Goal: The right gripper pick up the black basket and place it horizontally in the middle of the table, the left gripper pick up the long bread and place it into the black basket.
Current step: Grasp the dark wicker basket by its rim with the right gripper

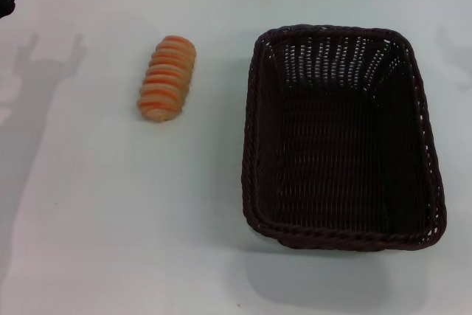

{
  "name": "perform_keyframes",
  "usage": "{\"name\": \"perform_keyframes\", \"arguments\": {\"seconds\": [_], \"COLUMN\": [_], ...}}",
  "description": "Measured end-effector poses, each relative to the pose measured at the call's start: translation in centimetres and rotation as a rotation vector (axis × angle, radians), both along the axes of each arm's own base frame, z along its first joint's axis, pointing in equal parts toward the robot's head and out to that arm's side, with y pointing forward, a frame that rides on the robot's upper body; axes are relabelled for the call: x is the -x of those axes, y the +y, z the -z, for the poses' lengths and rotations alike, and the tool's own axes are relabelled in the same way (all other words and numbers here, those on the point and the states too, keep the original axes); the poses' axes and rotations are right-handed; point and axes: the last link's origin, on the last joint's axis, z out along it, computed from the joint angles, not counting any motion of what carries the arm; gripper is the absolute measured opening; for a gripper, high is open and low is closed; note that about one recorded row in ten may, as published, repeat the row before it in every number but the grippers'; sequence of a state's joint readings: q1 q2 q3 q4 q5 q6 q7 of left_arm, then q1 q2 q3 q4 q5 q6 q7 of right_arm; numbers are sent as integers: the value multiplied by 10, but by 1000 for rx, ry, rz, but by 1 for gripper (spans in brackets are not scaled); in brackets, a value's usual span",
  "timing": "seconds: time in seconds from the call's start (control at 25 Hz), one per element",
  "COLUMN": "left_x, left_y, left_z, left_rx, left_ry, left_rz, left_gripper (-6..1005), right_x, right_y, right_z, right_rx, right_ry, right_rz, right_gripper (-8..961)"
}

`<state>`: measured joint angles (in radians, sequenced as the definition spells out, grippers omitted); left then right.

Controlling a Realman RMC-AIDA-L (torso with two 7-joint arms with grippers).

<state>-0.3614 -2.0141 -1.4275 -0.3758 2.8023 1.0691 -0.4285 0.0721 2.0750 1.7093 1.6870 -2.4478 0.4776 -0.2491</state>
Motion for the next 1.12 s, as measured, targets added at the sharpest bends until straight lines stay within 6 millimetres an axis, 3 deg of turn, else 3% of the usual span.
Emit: {"name": "perform_keyframes", "arguments": {"seconds": [0.32, 1.12], "left_x": [-1, -1], "left_y": [1, -1], "left_z": [0, -6], "left_rx": [-1, -20], "left_ry": [-4, 0], "left_rz": [3, 18], "left_gripper": [860, 861], "right_x": [28, 27], "right_y": [13, -5], "right_z": [21, 40], "right_rx": [283, 529], "right_ry": [-116, -73], "right_rz": [96, 270], "right_gripper": [652, 614]}}
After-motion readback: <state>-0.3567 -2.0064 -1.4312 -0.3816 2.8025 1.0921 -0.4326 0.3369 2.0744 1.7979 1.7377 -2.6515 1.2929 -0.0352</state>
